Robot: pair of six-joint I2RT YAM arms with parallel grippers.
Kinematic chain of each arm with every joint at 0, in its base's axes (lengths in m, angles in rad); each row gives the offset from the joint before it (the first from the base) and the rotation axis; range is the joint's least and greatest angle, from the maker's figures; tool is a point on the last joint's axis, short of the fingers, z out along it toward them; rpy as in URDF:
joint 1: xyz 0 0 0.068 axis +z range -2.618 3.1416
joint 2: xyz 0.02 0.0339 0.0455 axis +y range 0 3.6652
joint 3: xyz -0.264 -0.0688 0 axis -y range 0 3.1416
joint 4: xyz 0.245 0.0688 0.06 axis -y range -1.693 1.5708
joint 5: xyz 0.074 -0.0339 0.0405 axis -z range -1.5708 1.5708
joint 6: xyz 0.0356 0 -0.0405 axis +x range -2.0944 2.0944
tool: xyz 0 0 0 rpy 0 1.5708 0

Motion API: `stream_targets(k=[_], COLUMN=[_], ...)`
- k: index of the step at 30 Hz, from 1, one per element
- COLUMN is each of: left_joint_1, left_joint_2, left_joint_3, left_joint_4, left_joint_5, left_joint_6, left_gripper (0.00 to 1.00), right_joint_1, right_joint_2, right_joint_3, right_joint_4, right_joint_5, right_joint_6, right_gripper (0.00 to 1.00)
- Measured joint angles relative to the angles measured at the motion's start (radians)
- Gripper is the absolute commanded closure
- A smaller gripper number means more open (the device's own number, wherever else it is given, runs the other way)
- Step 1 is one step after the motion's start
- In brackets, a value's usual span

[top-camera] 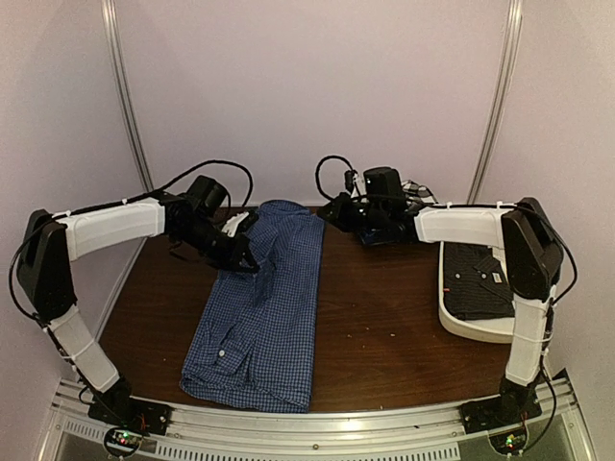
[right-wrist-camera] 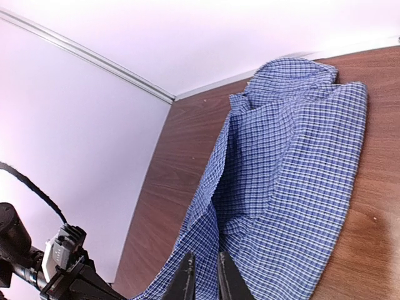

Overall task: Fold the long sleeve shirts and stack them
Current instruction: Fold the sleeve of the rectangle-folded shirt.

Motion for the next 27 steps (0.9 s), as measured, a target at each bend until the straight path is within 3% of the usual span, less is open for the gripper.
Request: stream_targets(k=[10, 20, 27], left_joint_1=[-0.150, -0.184, -0.184], left_joint_2=[0.092, 0.171, 0.237], left_joint_3=[0.005, 0.109, 0.142], left_joint_4=[-0.087, -0.102, -0.056], left_joint_5=[-0.024, -0.039, -0.043], left_joint_6=[0.003, -0.047, -0.089], left_gripper=[1.00, 0.98, 0.51], right_joint_1=[0.004, 0.006, 0.014], right_joint_2=[-0.096, -0.111, -0.111], right_joint_3=[-0.111, -0.121, -0.141], right_joint_4=[-0.143, -0.166, -0.191], right_joint_5=[0.093, 0.113, 0.106], right_joint_6=[-0.154, -0.214, -0.244], right_gripper=[0.86, 0.86, 0.80])
